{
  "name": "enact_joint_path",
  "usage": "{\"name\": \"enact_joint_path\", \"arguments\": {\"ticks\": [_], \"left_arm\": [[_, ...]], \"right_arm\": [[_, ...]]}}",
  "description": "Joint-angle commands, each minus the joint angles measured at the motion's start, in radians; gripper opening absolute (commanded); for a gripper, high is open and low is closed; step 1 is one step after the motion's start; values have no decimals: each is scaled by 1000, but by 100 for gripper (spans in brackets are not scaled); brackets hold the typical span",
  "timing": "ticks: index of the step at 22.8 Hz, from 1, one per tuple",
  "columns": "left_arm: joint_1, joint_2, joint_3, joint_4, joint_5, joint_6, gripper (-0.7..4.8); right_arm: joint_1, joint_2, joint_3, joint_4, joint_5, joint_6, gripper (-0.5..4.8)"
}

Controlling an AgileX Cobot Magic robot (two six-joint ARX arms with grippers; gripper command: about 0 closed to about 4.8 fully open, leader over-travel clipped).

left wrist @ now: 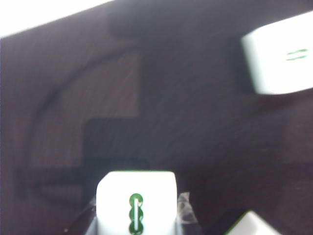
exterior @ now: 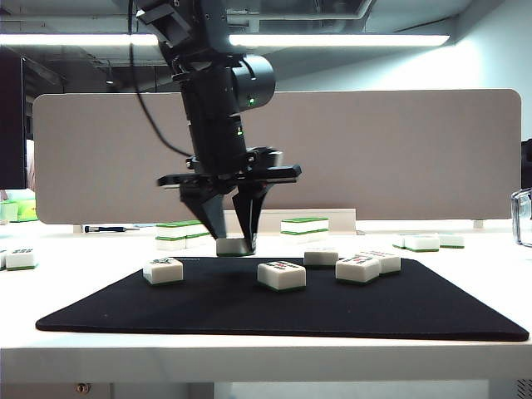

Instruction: Align six mahjong tiles in a row on the table.

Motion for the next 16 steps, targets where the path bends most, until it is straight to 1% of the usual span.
{"name": "enact_joint_path", "arguments": {"ticks": [1,2,4,6,7,9,11,16], "left_arm": [[9,-6,0,-79,2,-188,88],[14,-6,0,-92,2,-238,88],[16,-3,-1,-110,1,-278,88],[21,0,-1,-116,0,-284,88],[23,7,-2,-115,-7,-305,89],[31,18,-3,-120,-16,-305,89],[42,23,-5,-125,-57,-306,89],[47,23,-5,-185,-78,-306,89]], "right_arm": [[1,-11,3,18,2,0,-1],[1,-11,3,18,2,0,-1],[1,-11,3,17,2,0,-1],[1,-11,3,18,2,0,-1],[1,-11,3,17,2,0,-1],[2,-11,3,17,2,0,-1],[1,-11,3,17,2,0,-1],[1,-11,3,17,2,0,-1]]}}
